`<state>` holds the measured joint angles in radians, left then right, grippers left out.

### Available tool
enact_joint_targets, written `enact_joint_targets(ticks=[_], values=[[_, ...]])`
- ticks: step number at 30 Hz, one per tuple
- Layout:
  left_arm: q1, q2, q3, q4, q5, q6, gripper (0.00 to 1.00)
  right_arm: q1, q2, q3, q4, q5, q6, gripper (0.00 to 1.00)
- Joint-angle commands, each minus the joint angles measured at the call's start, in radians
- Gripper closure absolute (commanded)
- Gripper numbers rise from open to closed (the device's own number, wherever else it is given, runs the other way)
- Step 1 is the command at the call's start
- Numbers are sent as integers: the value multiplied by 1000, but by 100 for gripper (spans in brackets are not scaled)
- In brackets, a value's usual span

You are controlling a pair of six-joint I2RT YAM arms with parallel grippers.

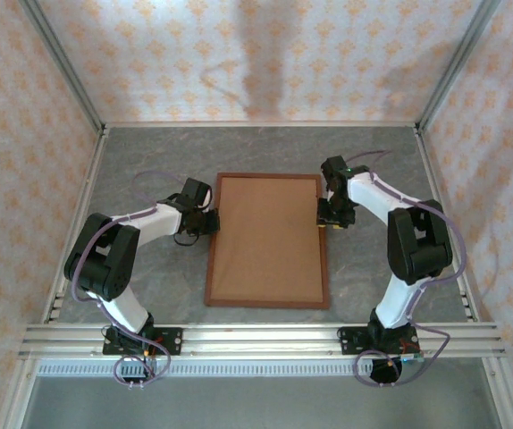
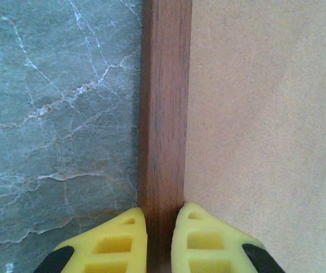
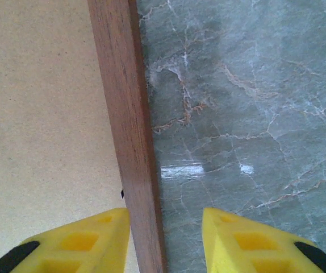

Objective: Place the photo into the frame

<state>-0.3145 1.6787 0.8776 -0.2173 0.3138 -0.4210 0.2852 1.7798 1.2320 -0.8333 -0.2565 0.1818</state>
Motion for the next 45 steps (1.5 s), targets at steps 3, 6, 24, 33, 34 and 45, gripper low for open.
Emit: enact_joint_targets(ticks=[3,6,24,33,34,45], values=[[-4,-3,-19,-88,-29,6,88,-1,44,-3,2,-5,-2,63],[-4,-2,-19,-89,-28,6,88,-2,60,4,8,-7,-4,64],[-3,9,-17,-83,-21,6,88,24,81,9,35,-67,11,63],[-4,10,-18,-82,-18,7,88,33,103,4,38,-46,20,63],[-4,10,-17,-82,-18,8,88,36,105,4,41,-45,21,63],[-3,11,-13,-83,-14,6,89,87,155,11,61,-23,34,63]])
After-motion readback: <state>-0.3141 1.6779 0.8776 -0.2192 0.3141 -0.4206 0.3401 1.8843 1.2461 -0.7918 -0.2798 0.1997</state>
